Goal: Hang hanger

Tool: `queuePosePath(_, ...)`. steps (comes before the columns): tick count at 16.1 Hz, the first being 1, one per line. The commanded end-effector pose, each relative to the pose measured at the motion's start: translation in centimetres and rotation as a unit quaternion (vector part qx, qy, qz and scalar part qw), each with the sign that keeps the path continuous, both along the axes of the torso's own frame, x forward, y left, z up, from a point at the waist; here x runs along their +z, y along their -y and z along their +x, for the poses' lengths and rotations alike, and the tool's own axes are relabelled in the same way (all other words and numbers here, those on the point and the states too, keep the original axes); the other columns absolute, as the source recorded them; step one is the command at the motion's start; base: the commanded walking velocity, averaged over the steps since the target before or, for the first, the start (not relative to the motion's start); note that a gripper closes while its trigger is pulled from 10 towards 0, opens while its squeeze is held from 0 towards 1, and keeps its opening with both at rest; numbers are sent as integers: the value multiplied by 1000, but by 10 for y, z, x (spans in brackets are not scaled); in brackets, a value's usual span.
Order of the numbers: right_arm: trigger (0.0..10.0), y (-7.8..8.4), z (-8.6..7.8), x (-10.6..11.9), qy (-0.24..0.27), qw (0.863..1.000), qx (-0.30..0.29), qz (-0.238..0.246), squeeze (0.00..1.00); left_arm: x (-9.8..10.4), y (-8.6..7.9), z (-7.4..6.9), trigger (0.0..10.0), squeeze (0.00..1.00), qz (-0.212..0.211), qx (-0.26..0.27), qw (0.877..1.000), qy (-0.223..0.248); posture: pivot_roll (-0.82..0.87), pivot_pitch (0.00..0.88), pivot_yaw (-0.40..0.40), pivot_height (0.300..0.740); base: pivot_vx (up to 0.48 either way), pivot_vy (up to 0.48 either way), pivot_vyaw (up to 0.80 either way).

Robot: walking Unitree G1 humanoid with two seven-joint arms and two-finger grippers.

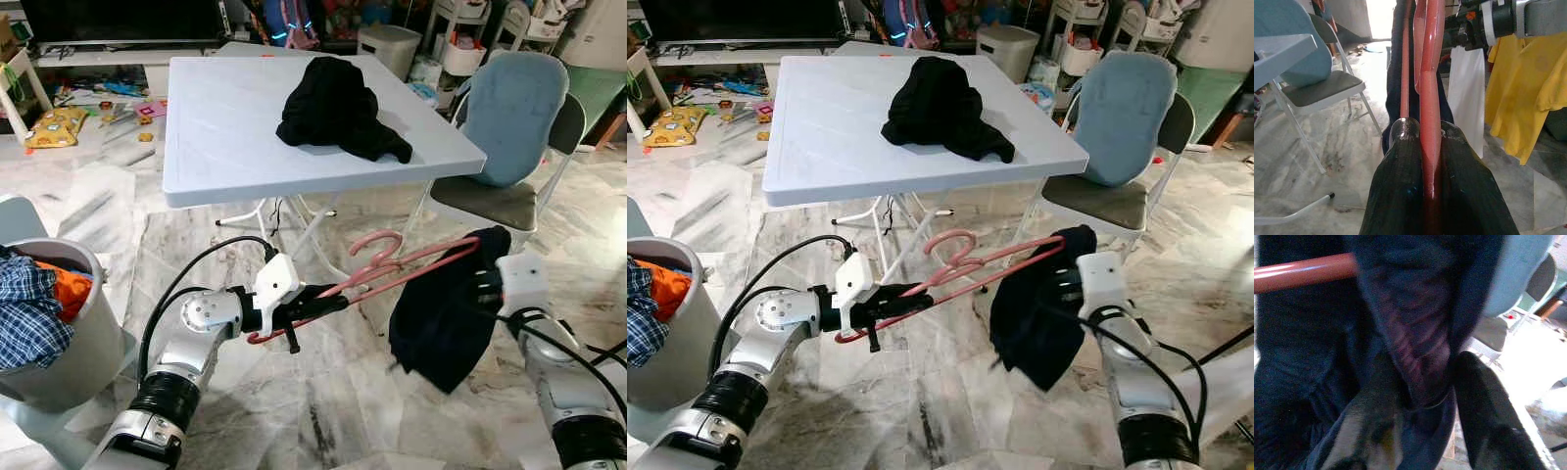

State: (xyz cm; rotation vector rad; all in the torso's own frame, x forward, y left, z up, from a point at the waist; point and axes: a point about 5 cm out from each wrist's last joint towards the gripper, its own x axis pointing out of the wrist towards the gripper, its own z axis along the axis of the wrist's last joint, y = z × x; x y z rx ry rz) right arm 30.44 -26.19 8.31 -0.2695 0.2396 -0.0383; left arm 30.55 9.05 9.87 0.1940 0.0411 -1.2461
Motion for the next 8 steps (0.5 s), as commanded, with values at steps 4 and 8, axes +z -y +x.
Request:
queuePosePath(4, 0, 12, 3, 11, 27, 999, -31, 2, 0, 10, 4, -1, 0, 0, -19, -7, 1000, 19, 82, 0, -108, 740, 0, 0, 0)
queuePosePath(8, 0, 15, 5, 19, 49, 998, -43, -1, 0, 8, 3, -2, 0, 0, -17, -5, 1000, 16, 83, 0, -114, 740, 0, 0, 0)
